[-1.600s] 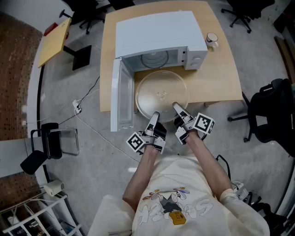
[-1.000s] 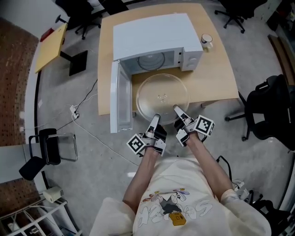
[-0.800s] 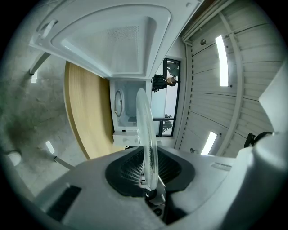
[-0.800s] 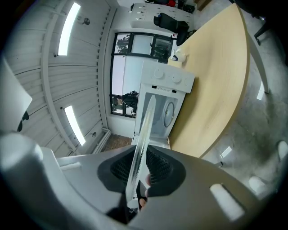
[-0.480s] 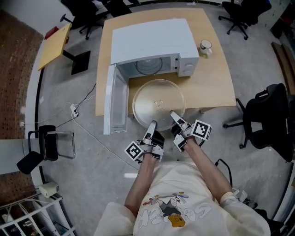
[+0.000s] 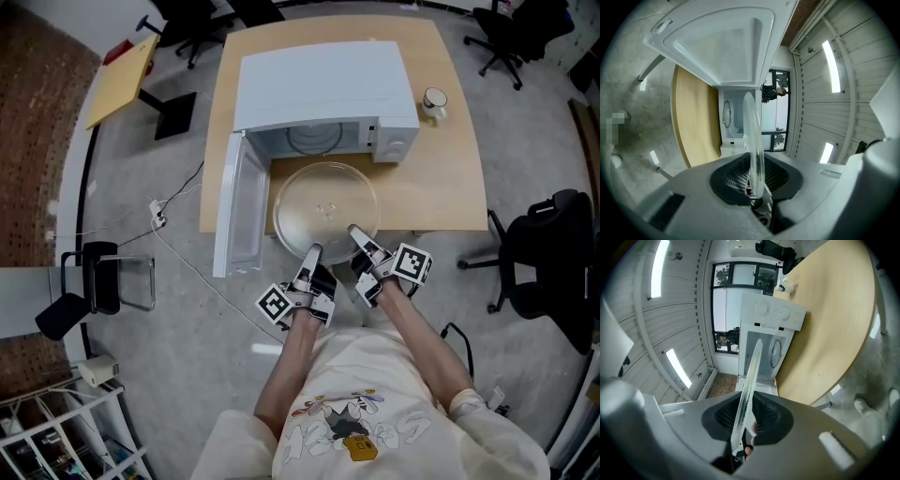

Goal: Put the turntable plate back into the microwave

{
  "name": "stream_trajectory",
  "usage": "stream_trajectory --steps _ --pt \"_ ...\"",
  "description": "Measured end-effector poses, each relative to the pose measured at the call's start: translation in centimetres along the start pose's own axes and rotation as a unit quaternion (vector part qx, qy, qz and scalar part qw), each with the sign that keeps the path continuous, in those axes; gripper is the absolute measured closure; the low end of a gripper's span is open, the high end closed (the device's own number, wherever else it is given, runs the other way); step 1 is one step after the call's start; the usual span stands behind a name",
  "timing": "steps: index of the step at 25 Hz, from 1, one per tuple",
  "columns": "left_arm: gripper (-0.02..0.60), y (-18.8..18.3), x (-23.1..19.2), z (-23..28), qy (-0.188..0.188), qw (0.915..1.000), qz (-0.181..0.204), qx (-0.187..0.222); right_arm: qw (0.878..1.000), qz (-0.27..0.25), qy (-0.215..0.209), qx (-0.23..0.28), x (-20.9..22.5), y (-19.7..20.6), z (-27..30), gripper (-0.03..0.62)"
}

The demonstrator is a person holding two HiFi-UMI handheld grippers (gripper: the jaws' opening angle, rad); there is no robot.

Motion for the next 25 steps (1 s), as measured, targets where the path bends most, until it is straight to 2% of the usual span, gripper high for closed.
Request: stream_trajectory --steps 8,17,25 --pt "0.525 -3.7 -1.7 4.5 -0.011 0.9996 -0.016 -0.020 0.999 0.014 0.013 0.028 0.6 -2.9 4.7 0.539" --pt "0.525 -6.6 -2.7 6.9 -0.020 0.9988 -0.030 -0.033 0.999 0.022 0.035 0.034 1.3 -4.3 7.9 0.540" --pt "0.525 -6.9 -3.8 7.3 -0.031 0.9988 -0.035 -0.016 1.000 0.020 0.013 0.011 1.2 -4.9 9.1 0.537"
Point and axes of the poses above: the fingertips, and each gripper's own axes: z forward along the fingers, x to its right, y out of its underside, the point moved 3 cm from there along -z, backward along the fingers, and after that the axes turned 10 degrees about y, right-handed, at the moved point
